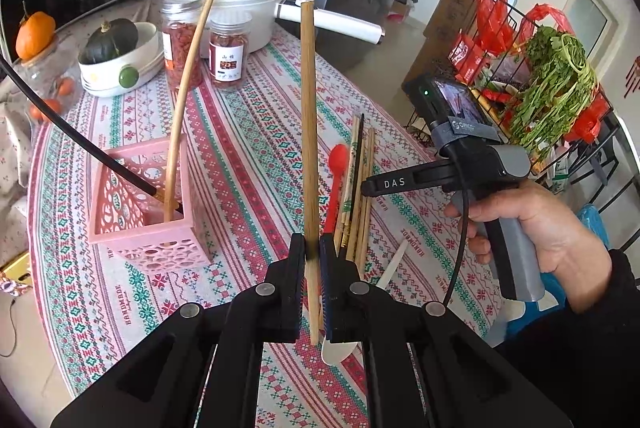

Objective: Organize utensils
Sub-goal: 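Lift the wooden chopstick with left while right grasps another wooden chopstick from the pile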

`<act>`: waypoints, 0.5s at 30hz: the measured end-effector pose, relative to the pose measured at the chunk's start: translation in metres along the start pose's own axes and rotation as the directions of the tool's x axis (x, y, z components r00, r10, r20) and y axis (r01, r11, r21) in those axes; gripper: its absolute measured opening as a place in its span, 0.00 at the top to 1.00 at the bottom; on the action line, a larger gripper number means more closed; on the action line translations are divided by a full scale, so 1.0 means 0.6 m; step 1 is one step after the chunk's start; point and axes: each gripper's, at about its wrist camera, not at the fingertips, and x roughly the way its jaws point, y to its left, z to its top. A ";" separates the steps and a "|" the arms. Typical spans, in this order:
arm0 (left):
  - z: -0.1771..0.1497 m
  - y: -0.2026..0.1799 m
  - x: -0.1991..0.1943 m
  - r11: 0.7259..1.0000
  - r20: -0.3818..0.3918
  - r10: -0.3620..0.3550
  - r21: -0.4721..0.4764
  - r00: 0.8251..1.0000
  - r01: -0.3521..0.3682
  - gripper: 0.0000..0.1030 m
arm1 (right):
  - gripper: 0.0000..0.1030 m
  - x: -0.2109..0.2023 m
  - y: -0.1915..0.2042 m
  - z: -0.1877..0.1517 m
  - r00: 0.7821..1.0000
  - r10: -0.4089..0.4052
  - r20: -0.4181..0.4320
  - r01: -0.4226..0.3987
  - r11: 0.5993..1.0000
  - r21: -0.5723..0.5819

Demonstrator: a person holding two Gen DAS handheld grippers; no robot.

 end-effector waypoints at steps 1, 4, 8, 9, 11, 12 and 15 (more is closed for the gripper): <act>0.000 0.001 0.000 1.000 0.000 0.001 -0.001 1.000 -0.001 0.93 | 0.29 0.000 0.005 0.000 1.000 -0.009 0.004 0.009 1.000 -0.001; 0.000 -0.001 0.001 1.000 0.001 0.002 0.001 1.000 -0.002 0.93 | 0.29 0.005 0.028 -0.006 0.998 -0.059 0.005 0.059 0.998 -0.027; 0.001 -0.001 0.002 1.000 0.002 0.004 0.000 1.000 -0.004 0.93 | 0.38 0.003 0.044 -0.018 0.998 -0.063 0.016 0.063 0.998 -0.001; 0.002 -0.001 0.002 1.000 0.003 0.005 0.000 1.000 -0.005 0.93 | 0.39 0.002 0.044 -0.019 0.998 -0.062 0.021 0.062 0.998 0.006; 0.001 -0.001 0.001 1.000 0.006 0.012 0.003 1.000 -0.012 0.93 | 0.51 -0.003 0.043 -0.026 0.998 -0.063 0.031 0.062 0.998 0.024; 0.001 -0.001 0.001 1.000 0.008 0.018 0.005 1.000 -0.018 0.93 | 0.56 -0.005 0.041 -0.027 0.997 -0.060 0.040 0.059 0.998 0.036; 0.002 -0.002 -0.001 0.999 0.021 0.033 0.012 0.999 -0.033 0.93 | 0.88 -0.018 0.018 -0.031 0.998 -0.019 0.059 0.013 0.994 0.113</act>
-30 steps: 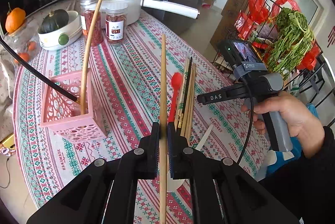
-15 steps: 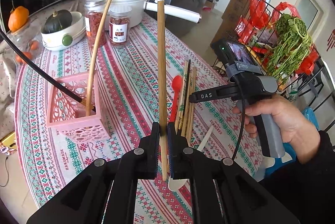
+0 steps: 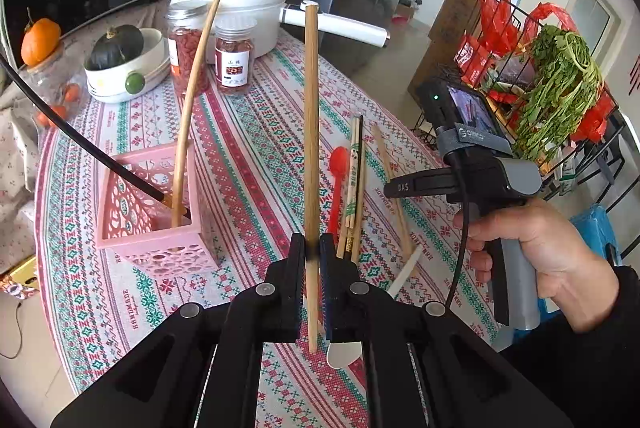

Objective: Organize utensils
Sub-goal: 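Lift the wooden chopstick with left while right grasps another wooden chopstick from the pile, then lower the chopstick into the basket and open left while right lifts its chopstick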

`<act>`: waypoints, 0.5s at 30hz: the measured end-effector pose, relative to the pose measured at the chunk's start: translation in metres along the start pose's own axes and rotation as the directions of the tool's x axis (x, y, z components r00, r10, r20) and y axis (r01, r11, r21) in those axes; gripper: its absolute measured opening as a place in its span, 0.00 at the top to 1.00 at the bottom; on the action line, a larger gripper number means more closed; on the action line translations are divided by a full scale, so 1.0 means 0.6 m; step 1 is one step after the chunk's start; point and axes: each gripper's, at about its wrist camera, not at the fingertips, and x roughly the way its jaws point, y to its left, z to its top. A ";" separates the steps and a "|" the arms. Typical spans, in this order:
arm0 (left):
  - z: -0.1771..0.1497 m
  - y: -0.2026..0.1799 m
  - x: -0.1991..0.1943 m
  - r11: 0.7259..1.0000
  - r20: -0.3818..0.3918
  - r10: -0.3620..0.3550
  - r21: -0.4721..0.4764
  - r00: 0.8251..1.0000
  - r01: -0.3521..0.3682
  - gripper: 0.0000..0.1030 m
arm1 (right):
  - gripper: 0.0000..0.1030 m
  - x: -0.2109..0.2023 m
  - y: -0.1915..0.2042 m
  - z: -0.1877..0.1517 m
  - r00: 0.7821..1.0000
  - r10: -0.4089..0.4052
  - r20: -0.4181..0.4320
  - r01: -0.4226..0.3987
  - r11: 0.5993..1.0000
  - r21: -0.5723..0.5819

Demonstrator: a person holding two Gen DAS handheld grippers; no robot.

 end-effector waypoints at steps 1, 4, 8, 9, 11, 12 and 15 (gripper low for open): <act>0.000 0.000 -0.001 1.000 0.003 0.000 0.001 1.000 0.000 0.93 | 0.90 0.000 -0.009 0.001 1.000 0.029 0.005 -0.029 0.999 0.029; 0.001 0.000 -0.008 1.000 0.017 0.001 0.006 1.000 -0.001 0.93 | 0.91 -0.001 -0.028 0.000 0.992 0.128 0.019 -0.129 0.988 0.089; 0.003 0.003 -0.023 1.000 0.053 0.003 0.000 0.999 -0.003 0.93 | 0.91 -0.019 -0.038 -0.005 0.984 0.163 0.071 -0.170 0.981 0.097; 0.004 0.004 -0.027 1.000 0.064 0.003 -0.003 0.998 -0.002 0.93 | 0.91 -0.028 -0.039 -0.007 0.982 0.168 0.090 -0.177 0.980 0.093; 0.007 0.005 -0.036 1.000 0.086 0.002 -0.009 0.996 -0.001 0.93 | 0.91 -0.052 -0.040 -0.013 0.973 0.187 0.135 -0.199 0.976 0.085; 0.008 0.005 -0.042 1.000 0.097 0.000 -0.011 0.995 0.001 0.93 | 0.91 -0.062 -0.046 -0.013 0.968 0.197 0.156 -0.211 0.974 0.083; 0.012 0.003 -0.060 1.000 0.135 -0.007 -0.015 0.991 0.009 0.93 | 0.91 -0.099 -0.050 -0.020 0.947 0.230 0.226 -0.252 0.965 0.075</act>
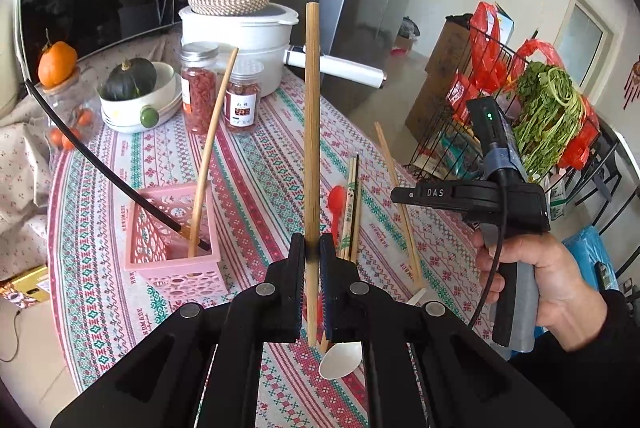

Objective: Organize utensils
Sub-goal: 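Lower the chopstick into the basket and open left while right lifts its chopstick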

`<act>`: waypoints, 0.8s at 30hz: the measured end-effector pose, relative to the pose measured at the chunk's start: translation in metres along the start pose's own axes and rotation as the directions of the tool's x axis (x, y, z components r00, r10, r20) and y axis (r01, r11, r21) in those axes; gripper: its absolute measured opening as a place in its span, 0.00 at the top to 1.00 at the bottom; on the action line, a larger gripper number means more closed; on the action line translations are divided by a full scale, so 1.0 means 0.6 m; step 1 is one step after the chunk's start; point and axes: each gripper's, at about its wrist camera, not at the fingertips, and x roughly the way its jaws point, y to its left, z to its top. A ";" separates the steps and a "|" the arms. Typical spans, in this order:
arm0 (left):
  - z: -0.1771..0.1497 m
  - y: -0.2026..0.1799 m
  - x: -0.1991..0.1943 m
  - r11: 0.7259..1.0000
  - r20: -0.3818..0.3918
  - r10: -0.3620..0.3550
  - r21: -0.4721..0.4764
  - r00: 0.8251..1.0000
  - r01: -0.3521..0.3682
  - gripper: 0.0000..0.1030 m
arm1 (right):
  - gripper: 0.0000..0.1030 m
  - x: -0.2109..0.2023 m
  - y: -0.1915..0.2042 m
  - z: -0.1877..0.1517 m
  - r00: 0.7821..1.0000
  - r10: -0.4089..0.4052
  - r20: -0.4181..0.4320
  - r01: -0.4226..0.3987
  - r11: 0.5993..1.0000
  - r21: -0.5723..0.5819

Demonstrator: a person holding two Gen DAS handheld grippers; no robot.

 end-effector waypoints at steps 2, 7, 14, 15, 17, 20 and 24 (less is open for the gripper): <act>0.004 -0.002 -0.014 1.000 0.029 -0.007 -0.002 1.000 0.007 0.93 | 0.91 -0.024 0.007 0.003 0.999 0.029 0.044 -0.028 1.000 -0.006; 0.014 -0.002 -0.061 1.000 0.115 -0.025 -0.005 0.993 0.026 0.93 | 0.91 -0.080 0.031 -0.002 0.983 0.110 0.149 -0.104 0.994 -0.043; 0.037 0.019 -0.139 0.999 0.274 -0.003 -0.037 0.962 0.014 0.93 | 0.91 -0.130 0.073 -0.004 0.943 0.210 0.256 -0.184 0.975 -0.122; 0.041 0.026 -0.147 0.999 0.289 0.010 -0.046 0.957 0.004 0.93 | 0.91 -0.135 0.079 -0.004 0.938 0.220 0.268 -0.190 0.972 -0.136; 0.048 0.046 -0.155 0.997 0.315 0.032 -0.077 0.948 -0.008 0.93 | 0.91 -0.142 0.089 -0.008 0.930 0.236 0.282 -0.198 0.967 -0.158; 0.051 0.072 -0.156 0.992 0.338 0.078 -0.120 0.938 -0.039 0.93 | 0.91 -0.144 0.101 -0.012 0.923 0.252 0.292 -0.207 0.962 -0.176; 0.051 0.102 -0.148 0.982 0.357 0.140 -0.167 0.923 -0.085 0.93 | 0.91 -0.141 0.113 -0.013 0.919 0.269 0.288 -0.222 0.957 -0.187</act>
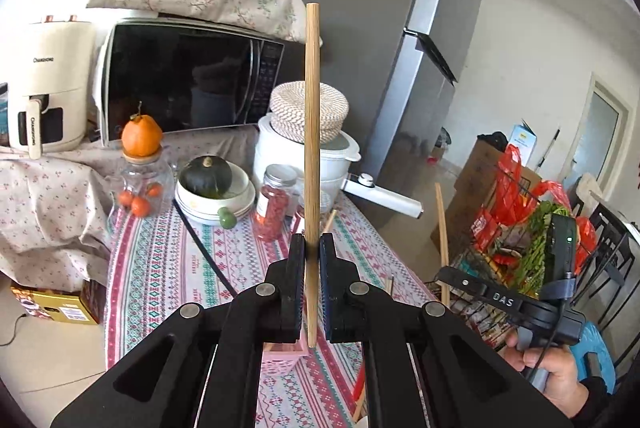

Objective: Organize utensils
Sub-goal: 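Lower the chopstick into the basket and open left while right lifts its chopstick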

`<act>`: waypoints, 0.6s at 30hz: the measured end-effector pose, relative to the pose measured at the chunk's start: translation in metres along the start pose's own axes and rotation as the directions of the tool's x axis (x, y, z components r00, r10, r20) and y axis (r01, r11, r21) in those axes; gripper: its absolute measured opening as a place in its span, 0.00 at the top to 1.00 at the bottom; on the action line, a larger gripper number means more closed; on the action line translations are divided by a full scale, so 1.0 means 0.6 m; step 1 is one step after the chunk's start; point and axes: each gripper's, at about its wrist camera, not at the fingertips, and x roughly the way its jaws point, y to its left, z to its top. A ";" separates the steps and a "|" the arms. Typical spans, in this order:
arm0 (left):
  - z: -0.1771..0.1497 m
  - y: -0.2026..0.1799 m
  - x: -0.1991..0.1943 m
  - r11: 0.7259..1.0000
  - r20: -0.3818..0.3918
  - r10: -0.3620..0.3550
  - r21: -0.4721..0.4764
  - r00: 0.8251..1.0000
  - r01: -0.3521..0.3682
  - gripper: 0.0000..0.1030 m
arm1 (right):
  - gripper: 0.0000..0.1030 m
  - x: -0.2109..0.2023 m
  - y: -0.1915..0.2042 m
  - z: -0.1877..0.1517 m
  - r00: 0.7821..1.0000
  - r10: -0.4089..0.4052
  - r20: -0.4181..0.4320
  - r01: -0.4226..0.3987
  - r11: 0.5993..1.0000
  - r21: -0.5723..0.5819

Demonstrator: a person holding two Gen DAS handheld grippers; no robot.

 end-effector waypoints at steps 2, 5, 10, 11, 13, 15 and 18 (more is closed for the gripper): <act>-0.004 0.011 0.008 0.999 0.018 0.040 0.004 0.999 -0.040 0.93 | 0.91 0.002 0.005 -0.001 1.000 0.005 0.004 -0.005 1.000 -0.006; -0.012 0.036 0.033 0.998 0.012 0.063 -0.025 0.998 -0.062 0.93 | 0.91 0.003 0.012 -0.001 1.000 0.013 0.015 -0.013 1.000 -0.015; -0.039 0.075 0.085 0.993 -0.045 0.060 -0.102 0.997 -0.064 0.93 | 0.91 0.004 0.026 -0.004 0.999 0.038 0.039 -0.037 0.999 -0.027; -0.045 0.080 0.095 0.992 -0.058 0.059 -0.111 0.997 -0.065 0.93 | 0.91 0.005 0.029 -0.004 0.998 0.045 0.042 -0.043 0.999 -0.031; -0.055 0.085 0.113 0.991 -0.083 0.062 -0.109 0.995 -0.071 0.93 | 0.91 0.008 0.038 -0.005 0.997 0.059 0.049 -0.058 0.998 -0.036; -0.064 0.086 0.127 0.993 -0.099 0.075 -0.087 0.992 -0.084 0.93 | 0.91 0.011 0.048 -0.007 0.996 0.072 0.055 -0.070 0.997 -0.039; -0.074 0.087 0.143 0.995 -0.123 0.079 -0.059 0.989 -0.086 0.93 | 0.91 0.017 0.065 -0.009 0.994 0.092 0.062 -0.089 0.995 -0.045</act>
